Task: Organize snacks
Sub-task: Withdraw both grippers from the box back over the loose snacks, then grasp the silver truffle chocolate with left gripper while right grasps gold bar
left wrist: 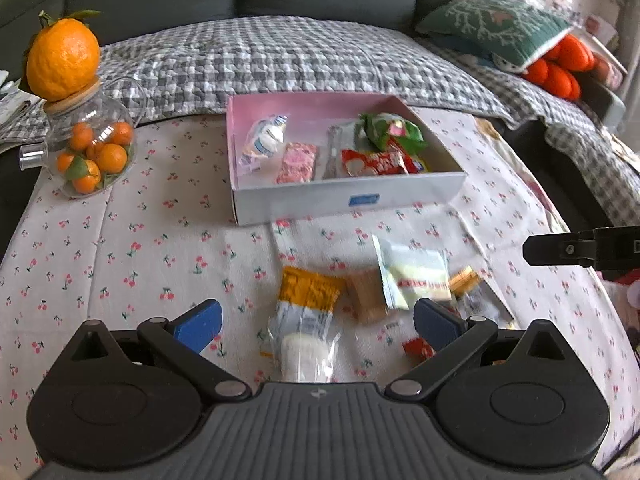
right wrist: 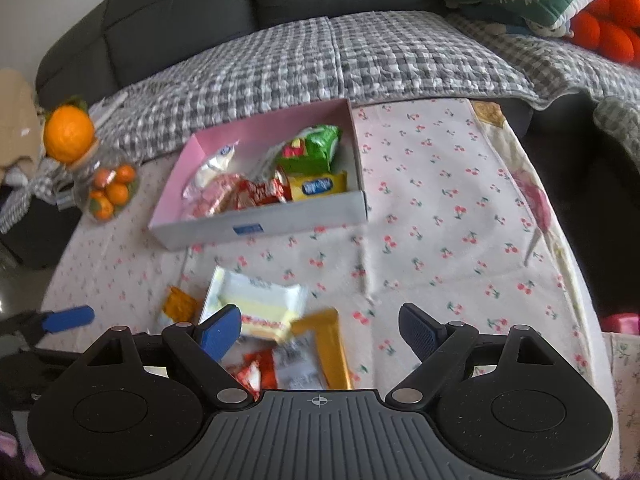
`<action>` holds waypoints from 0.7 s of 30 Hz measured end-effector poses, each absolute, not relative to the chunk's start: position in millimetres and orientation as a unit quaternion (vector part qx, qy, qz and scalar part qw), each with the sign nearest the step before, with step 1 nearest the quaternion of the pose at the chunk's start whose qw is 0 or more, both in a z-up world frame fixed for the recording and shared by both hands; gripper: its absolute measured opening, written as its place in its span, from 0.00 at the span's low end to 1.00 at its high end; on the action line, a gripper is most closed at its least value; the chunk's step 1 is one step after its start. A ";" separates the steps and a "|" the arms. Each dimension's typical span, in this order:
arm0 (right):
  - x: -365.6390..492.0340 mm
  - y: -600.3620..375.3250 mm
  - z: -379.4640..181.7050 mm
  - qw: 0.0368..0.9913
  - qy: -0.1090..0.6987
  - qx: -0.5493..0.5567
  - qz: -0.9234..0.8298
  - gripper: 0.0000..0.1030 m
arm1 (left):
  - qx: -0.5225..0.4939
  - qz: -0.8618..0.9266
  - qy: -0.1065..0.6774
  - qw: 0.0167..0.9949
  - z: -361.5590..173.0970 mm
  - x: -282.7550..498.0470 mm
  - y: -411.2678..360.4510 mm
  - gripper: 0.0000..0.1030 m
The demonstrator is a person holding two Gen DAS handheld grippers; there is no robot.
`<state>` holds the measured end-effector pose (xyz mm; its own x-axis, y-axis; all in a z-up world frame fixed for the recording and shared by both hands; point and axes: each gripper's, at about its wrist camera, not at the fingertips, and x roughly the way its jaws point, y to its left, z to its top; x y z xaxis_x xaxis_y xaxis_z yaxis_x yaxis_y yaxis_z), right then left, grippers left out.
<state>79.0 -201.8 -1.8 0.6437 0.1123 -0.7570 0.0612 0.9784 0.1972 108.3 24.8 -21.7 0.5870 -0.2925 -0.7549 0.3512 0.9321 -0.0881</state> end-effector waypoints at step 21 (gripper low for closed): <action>3.3 -189.6 -46.8 0.904 0.413 -0.039 0.101 0.86 | 0.066 -0.310 0.403 0.859 -46.2 34.5 29.1 0.99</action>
<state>3.3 -189.6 -46.8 0.6376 0.1508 -0.7555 -0.2150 0.9765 0.0135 34.5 29.1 -46.2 0.4836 -0.4788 -0.7328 0.5846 0.7997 -0.1367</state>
